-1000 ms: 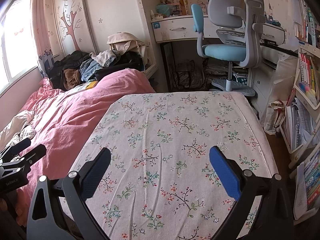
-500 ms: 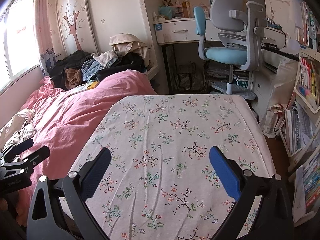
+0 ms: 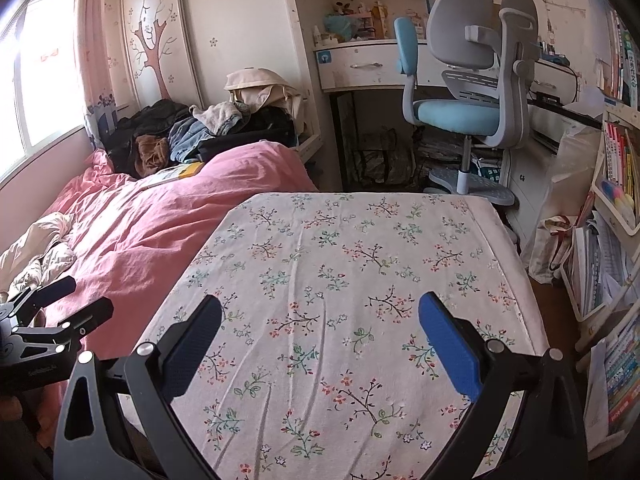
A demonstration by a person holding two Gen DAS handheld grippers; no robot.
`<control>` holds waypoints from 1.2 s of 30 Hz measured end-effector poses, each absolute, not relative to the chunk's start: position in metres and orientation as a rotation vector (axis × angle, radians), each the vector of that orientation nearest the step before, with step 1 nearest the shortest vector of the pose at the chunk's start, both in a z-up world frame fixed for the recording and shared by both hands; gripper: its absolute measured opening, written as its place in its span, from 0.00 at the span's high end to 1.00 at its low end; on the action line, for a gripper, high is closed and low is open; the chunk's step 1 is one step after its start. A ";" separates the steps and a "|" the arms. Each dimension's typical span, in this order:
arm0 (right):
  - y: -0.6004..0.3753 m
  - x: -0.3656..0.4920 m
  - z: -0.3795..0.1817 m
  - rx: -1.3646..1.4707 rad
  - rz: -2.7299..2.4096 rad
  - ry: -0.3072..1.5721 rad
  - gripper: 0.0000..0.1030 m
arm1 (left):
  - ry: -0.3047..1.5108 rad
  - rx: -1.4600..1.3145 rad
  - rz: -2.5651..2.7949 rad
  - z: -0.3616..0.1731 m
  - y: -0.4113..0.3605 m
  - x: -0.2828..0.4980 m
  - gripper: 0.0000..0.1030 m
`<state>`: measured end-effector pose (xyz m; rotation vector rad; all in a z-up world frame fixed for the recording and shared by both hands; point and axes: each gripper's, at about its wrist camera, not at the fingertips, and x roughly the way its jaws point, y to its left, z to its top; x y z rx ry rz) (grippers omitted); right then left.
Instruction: Collect trash
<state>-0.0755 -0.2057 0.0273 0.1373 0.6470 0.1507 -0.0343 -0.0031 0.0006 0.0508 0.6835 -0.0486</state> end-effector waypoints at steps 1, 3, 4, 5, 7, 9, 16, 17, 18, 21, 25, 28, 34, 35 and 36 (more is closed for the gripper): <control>-0.206 -0.075 0.027 0.138 0.150 0.648 0.08 | 0.683 0.051 -0.049 0.001 -0.003 -0.034 0.07; -0.207 -0.075 0.027 0.141 0.147 0.650 0.08 | 0.683 0.052 -0.050 0.001 -0.004 -0.034 0.07; -0.207 -0.075 0.027 0.142 0.146 0.650 0.08 | 0.683 0.052 -0.049 0.001 -0.004 -0.034 0.07; -0.207 -0.075 0.028 0.142 0.146 0.651 0.08 | 0.684 0.051 -0.050 0.001 -0.004 -0.034 0.07; -0.207 -0.075 0.027 0.140 0.145 0.654 0.08 | 0.684 0.051 -0.052 0.001 -0.005 -0.033 0.07; -0.206 -0.074 0.026 0.136 0.144 0.657 0.08 | 0.683 0.051 -0.053 0.001 -0.005 -0.033 0.07; -0.206 -0.073 0.026 0.136 0.144 0.657 0.08 | 0.683 0.050 -0.056 0.002 -0.006 -0.034 0.07; -0.206 -0.074 0.026 0.135 0.143 0.657 0.08 | 0.682 0.051 -0.056 0.002 -0.006 -0.034 0.07; -0.206 -0.073 0.026 0.134 0.141 0.658 0.08 | 0.681 0.052 -0.057 0.002 -0.007 -0.034 0.07; -0.206 -0.073 0.024 0.136 0.136 0.661 0.08 | 0.681 0.051 -0.059 0.002 -0.007 -0.034 0.07; -0.205 -0.073 0.023 0.130 0.133 0.665 0.08 | 0.680 0.049 -0.068 0.004 -0.007 -0.034 0.07; -0.203 -0.073 0.022 0.121 0.133 0.671 0.08 | 0.679 0.047 -0.073 0.005 -0.006 -0.035 0.07; -0.203 -0.073 0.021 0.117 0.128 0.672 0.08 | 0.679 0.047 -0.073 0.005 -0.005 -0.035 0.07; -0.203 -0.073 0.022 0.117 0.128 0.672 0.08 | 0.679 0.047 -0.073 0.005 -0.005 -0.035 0.07; -0.204 -0.073 0.022 0.118 0.127 0.672 0.08 | 0.679 0.047 -0.073 0.005 -0.005 -0.035 0.07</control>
